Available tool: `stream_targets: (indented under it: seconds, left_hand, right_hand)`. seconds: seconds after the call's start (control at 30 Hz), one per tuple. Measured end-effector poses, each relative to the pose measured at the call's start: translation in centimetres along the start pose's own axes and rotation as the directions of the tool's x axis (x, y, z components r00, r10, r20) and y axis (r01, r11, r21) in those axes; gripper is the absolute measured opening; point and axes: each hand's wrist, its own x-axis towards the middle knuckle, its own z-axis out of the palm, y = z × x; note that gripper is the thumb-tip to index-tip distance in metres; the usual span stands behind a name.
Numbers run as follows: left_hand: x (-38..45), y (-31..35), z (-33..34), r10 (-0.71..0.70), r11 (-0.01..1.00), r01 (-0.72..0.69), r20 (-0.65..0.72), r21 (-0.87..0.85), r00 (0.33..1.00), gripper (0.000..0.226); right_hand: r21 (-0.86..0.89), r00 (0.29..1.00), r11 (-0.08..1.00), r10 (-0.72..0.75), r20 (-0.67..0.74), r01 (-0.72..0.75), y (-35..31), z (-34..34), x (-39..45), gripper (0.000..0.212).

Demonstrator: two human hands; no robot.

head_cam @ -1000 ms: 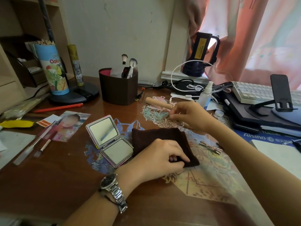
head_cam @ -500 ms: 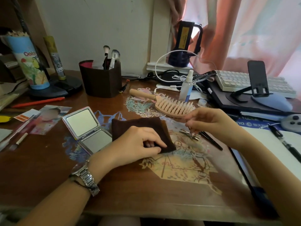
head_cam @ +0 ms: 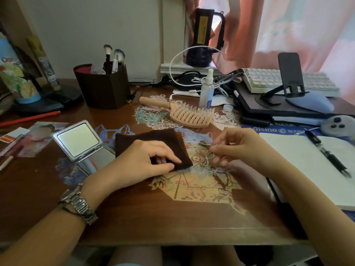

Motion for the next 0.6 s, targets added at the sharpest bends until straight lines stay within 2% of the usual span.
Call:
stream_targets:
  seconds: [0.17,0.27,0.47,0.6]
  left_hand:
    - [-0.1,0.0,0.0,-0.002,1.0,0.002,0.006,-0.004,1.0,0.02]
    - [-0.1,0.0,0.0,0.0,1.0,0.0,0.008,0.001,1.0,0.02]
    - [-0.1,0.0,0.0,0.01,1.0,-0.01,-0.003,0.008,1.0,0.02]
    - [-0.1,-0.1,0.0,0.008,1.0,-0.008,-0.002,0.012,1.0,0.02]
  right_hand:
    - [-0.136,0.999,0.99,0.038,-0.017,-0.04,0.4,0.2,-0.1,0.02]
    - [-0.283,0.999,0.959,0.018,-0.033,-0.027,0.5,0.1,-0.2,0.019]
    - [-0.449,0.998,0.893,-0.037,-0.047,0.012,0.6,0.3,-0.6,0.017]
    - [-0.467,0.999,0.884,-0.042,-0.014,0.03,0.6,-0.2,-1.0,0.015]
